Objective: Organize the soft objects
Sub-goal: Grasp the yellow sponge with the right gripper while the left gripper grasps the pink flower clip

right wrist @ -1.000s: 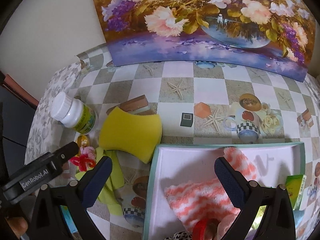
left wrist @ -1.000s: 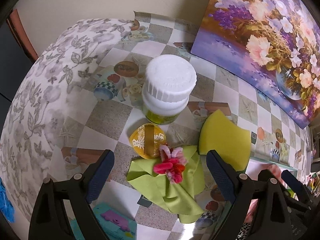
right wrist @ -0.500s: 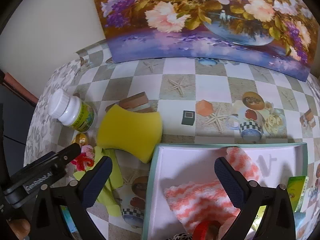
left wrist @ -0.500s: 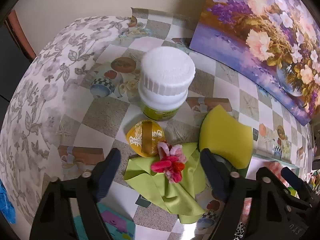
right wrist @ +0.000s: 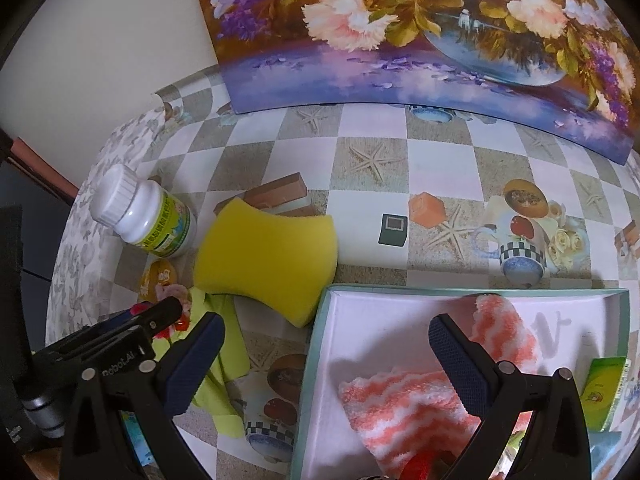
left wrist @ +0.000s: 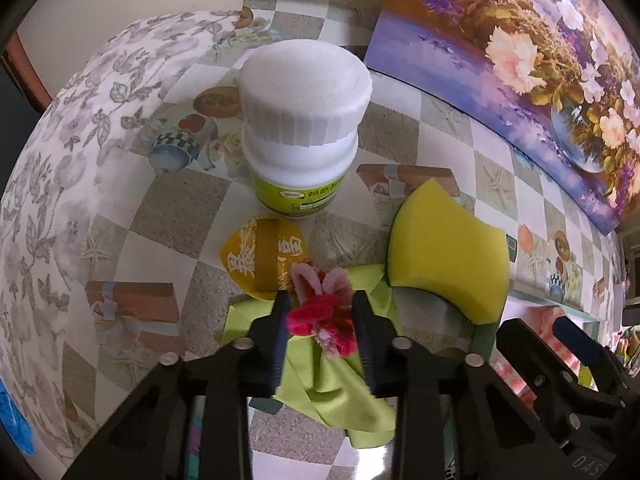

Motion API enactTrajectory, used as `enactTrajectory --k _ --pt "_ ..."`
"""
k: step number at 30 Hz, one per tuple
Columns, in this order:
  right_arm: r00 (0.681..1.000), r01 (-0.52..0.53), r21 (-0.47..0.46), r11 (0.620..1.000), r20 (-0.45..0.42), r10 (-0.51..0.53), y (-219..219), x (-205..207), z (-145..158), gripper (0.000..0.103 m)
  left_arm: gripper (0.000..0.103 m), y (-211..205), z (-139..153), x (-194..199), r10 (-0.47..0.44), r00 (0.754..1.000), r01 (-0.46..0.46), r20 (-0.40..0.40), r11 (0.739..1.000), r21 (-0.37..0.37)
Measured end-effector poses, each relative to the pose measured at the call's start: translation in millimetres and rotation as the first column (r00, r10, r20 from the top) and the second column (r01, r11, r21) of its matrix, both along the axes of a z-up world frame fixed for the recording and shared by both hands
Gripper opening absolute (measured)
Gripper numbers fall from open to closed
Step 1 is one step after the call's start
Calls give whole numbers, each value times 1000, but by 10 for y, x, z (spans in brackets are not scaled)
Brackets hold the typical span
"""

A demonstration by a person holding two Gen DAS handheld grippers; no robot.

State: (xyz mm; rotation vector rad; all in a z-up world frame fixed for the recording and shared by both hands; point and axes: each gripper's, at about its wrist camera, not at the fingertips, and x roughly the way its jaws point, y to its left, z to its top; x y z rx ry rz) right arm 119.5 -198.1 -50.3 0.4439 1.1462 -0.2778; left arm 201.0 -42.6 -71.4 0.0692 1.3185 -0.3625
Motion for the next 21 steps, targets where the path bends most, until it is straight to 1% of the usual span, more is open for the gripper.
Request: enactTrajectory --k 3,9,18,21 --pt "1000 -4 6 1000 14 4 -8 13 4 103 26 29 31 7 7 1000 -7 8 1000 -20" --pt "999 -28 4 1000 28 28 11 95 -43 103 25 109 97 38 33 999 -32 19 998 -51" --pt "994 -101 -24 995 30 101 185 286 -115 103 25 223 200 90 97 994 -93 44 992 -91" --pt "992 -125 -60 990 21 127 236 351 -144 103 25 272 243 96 111 992 -105 53 989 -105"
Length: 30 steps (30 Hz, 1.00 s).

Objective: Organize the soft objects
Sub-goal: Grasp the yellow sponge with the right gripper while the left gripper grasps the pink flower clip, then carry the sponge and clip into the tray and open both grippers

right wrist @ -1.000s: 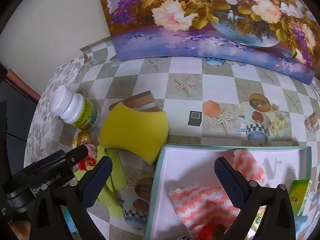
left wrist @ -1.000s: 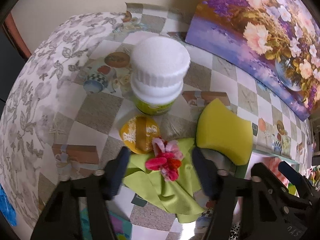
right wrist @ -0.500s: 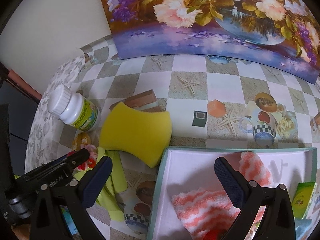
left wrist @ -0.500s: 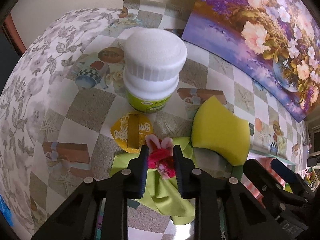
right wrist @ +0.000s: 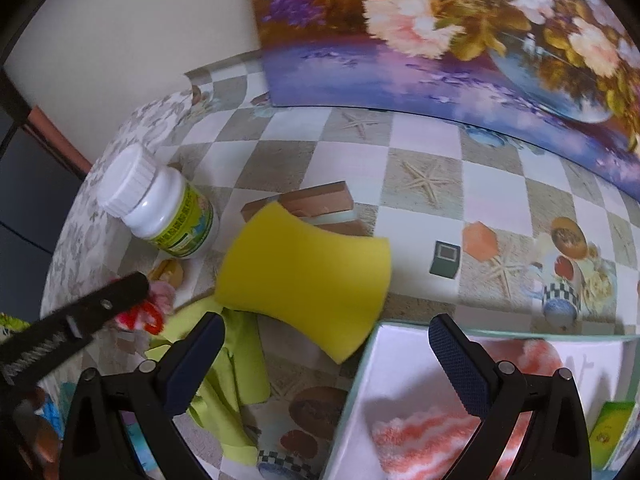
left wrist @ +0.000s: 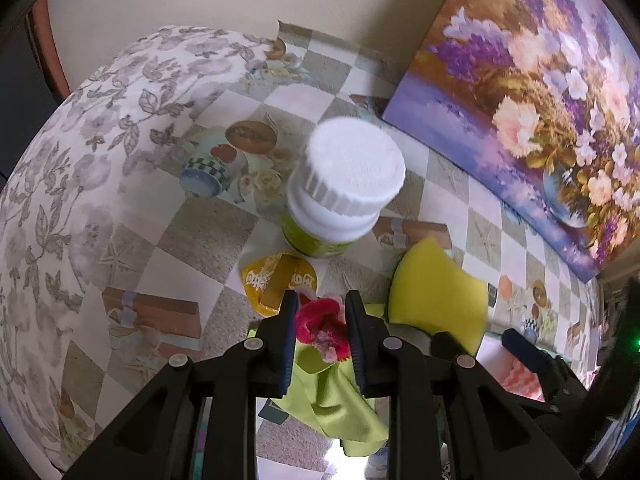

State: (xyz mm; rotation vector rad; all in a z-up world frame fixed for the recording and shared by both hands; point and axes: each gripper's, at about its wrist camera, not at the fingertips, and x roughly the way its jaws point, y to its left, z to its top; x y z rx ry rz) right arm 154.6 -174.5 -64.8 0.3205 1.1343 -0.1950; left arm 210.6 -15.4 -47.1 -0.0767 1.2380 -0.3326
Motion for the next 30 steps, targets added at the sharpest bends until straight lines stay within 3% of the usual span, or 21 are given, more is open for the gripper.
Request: enactTrajectory --k 4,12,14,18,21,30 --pt "999 -25 -86 996 -24 23 19 54 -43 103 25 48 35 2 14 1000 -14 7 1000 -12" --pt "998 -56 -97 994 -14 55 43 159 -139 101 25 29 21 9 7 1000 -7 5 1000 -13" --pt "998 -65 -86 994 2 66 61 159 -133 97 25 22 4 11 4 1000 -4 1 1000 -12" --pt "997 -69 -61 996 19 70 75 142 -136 79 25 30 -45 27 5 1000 -5 -14 1000 -14" --pt "998 -62 -71 996 24 64 71 131 -130 59 25 50 -56 37 11 1000 -12 -20 1000 -19" --pt "998 -48 -61 997 45 50 17 91 -136 52 25 28 -67 41 4 1000 -4 -28 1000 -25"
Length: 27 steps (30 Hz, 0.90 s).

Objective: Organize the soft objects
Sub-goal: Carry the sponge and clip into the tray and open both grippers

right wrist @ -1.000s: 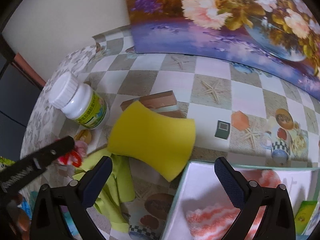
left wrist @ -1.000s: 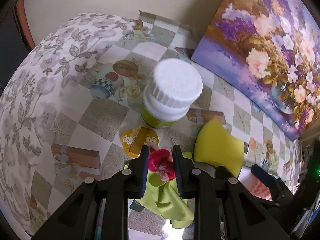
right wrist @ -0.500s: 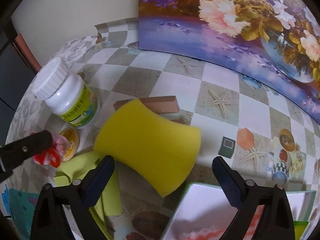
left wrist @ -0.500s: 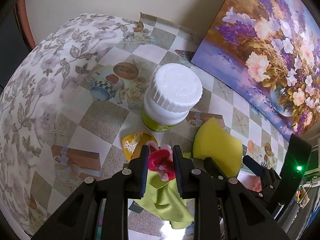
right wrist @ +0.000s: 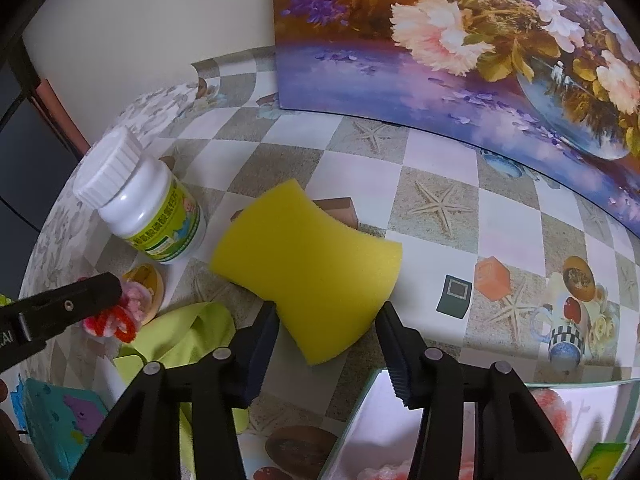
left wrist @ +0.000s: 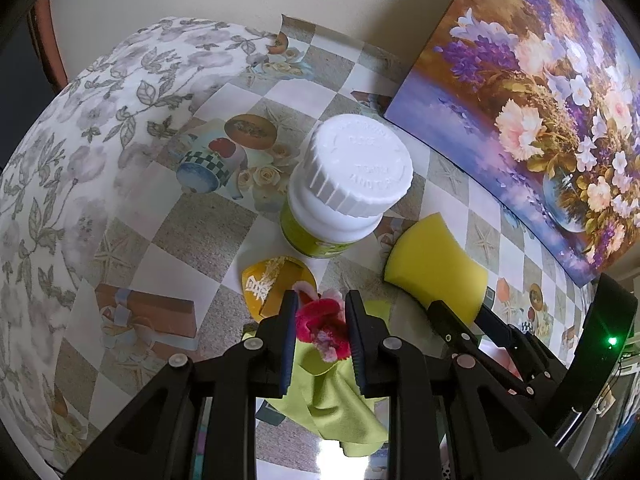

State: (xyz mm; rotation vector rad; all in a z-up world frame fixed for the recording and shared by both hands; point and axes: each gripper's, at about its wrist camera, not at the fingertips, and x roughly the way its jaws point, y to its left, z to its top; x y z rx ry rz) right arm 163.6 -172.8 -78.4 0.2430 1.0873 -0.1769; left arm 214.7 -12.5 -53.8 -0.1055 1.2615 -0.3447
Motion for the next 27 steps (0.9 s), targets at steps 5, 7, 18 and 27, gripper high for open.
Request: enactTrajectory --k 5,7,18,27 --pt "1000 8 11 1000 26 -8 -34 -44 76 51 25 13 12 -3 1 1000 -1 4 1000 -5" --pt "999 12 8 1000 38 -13 -46 -66 133 51 25 14 22 -5 -1 1000 1 6 1000 -7" --pt "993 55 3 998 107 -55 -140 -356 592 51 25 -48 285 -87 -18 999 20 46 999 -37" --pt "983 119 -18 993 144 -115 -355 -974 1072 51 25 -83 715 -365 -56 991 61 121 997 -42"
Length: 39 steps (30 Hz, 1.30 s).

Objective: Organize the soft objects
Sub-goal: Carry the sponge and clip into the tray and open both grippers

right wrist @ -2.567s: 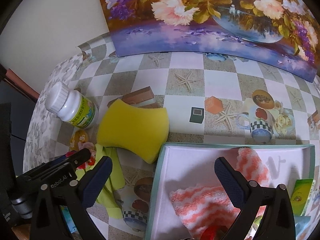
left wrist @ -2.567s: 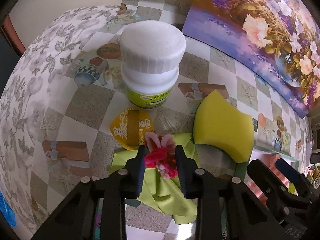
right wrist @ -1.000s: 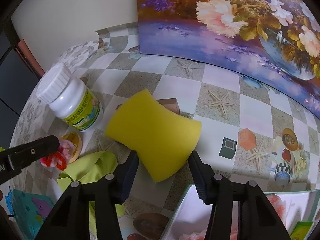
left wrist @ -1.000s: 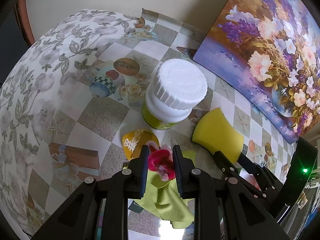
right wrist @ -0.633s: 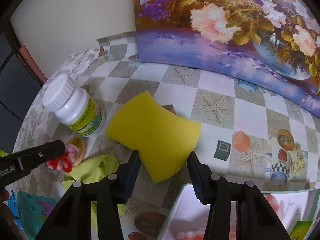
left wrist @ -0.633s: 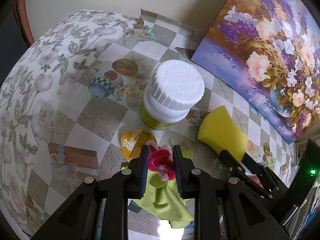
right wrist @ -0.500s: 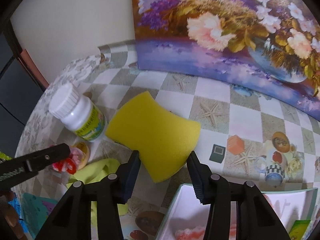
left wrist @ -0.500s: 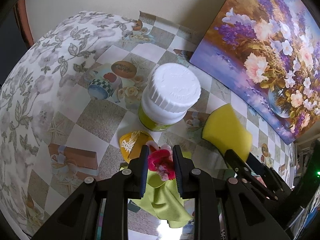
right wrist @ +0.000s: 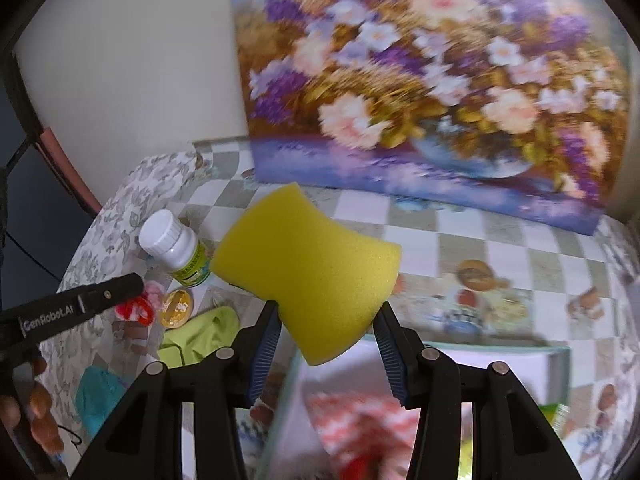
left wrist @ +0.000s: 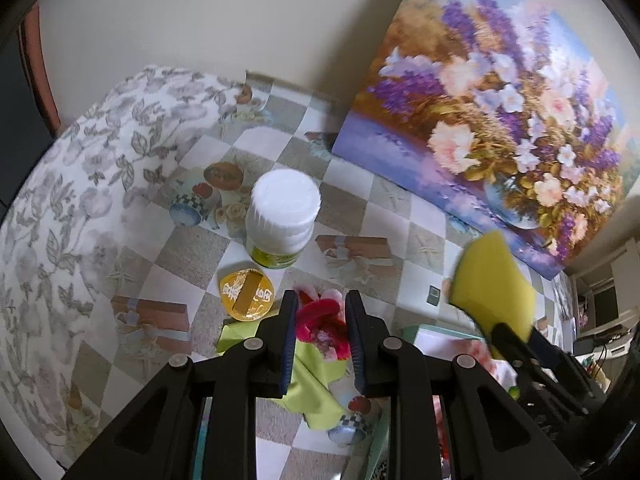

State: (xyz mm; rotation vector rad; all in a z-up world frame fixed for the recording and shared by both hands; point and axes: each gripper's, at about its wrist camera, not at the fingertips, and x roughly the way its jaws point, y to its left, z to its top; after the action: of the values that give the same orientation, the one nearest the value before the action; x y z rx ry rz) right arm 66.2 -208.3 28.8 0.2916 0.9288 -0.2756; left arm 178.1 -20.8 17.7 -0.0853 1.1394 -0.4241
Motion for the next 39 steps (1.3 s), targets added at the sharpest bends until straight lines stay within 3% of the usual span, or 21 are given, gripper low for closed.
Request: enactTrajectory --k 10,18,23,30,39 --pt "996 94 -22 995 12 -94 -309 -707 359 51 25 -61 378 -428 -53 996 52 78 999 4" --pt "985 174 25 984 19 -174 -525 -1197 411 51 25 -357 291 -860 -165 984 163 66 986 27" --pt "972 234 65 970 -14 -233 -650 -1446 249 51 25 -615 188 -1138 -260 965 259 38 966 18" --pt "957 279 96 955 -103 -270 -808 -1488 -106 51 25 -971 -130 -1296 -347 938 346 6 934 87" --pt "942 304 109 946 -185 -281 -939 -1400 -502 51 25 -1056 -528 -1080 -318 944 321 -85 947 21"
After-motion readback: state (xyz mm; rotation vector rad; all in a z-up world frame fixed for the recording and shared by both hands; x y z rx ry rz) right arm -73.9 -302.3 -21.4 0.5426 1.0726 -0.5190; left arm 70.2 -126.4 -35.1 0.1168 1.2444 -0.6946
